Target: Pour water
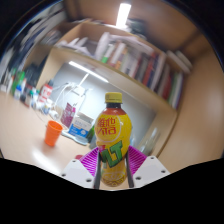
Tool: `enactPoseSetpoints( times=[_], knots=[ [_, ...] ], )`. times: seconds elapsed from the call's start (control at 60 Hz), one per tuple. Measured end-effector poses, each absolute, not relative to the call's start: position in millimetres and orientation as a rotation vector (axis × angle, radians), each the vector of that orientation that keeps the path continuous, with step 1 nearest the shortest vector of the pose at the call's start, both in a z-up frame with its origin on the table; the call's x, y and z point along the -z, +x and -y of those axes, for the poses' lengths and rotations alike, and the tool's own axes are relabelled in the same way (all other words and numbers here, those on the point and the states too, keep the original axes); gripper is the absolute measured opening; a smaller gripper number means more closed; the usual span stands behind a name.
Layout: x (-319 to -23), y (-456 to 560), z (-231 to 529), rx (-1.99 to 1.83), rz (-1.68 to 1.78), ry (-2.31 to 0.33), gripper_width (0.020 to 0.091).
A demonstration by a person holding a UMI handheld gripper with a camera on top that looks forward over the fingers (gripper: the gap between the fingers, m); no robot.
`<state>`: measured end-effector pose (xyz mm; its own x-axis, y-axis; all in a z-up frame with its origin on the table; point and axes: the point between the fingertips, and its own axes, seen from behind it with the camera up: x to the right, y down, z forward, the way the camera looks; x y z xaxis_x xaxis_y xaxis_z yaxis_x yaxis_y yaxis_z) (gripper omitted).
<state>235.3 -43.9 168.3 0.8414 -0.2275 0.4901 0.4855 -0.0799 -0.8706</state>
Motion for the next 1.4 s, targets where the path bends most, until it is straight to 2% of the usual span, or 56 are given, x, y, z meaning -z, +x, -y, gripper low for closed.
enactPoseSetpoints(
  times=[0.083, 0.15, 0.383, 0.5, 0.7, 0.967, 1.117, 1.25, 1.367, 1.4],
  knots=[
    [-207.6, 228.8, 4.8, 0.899, 0.481, -1.463, 0.0384],
    [-222.2, 221.3, -27.0, 1.101, 0.714, -1.403, 0.0384],
    [-218.9, 176.6, -103.6, 1.565, 1.309, -1.112, 0.0381],
    [-218.0, 157.8, -123.3, 1.761, 1.549, -0.878, 0.0383],
    [-206.6, 156.2, -137.8, 1.840, 1.677, -0.809, 0.0383],
    [-212.6, 163.6, -142.0, 1.845, 1.642, -0.846, 0.0384],
    [-204.7, 179.0, -141.0, 1.538, 1.329, -1.153, 0.0383],
    [-179.1, 203.2, -134.3, 0.994, 0.797, -1.512, 0.0385],
    [-121.0, 202.4, -129.0, 0.392, 0.333, -1.754, 0.0389],
    [-112.0, 195.1, -127.6, 0.237, 0.253, -1.789, 0.0396]
  ],
)
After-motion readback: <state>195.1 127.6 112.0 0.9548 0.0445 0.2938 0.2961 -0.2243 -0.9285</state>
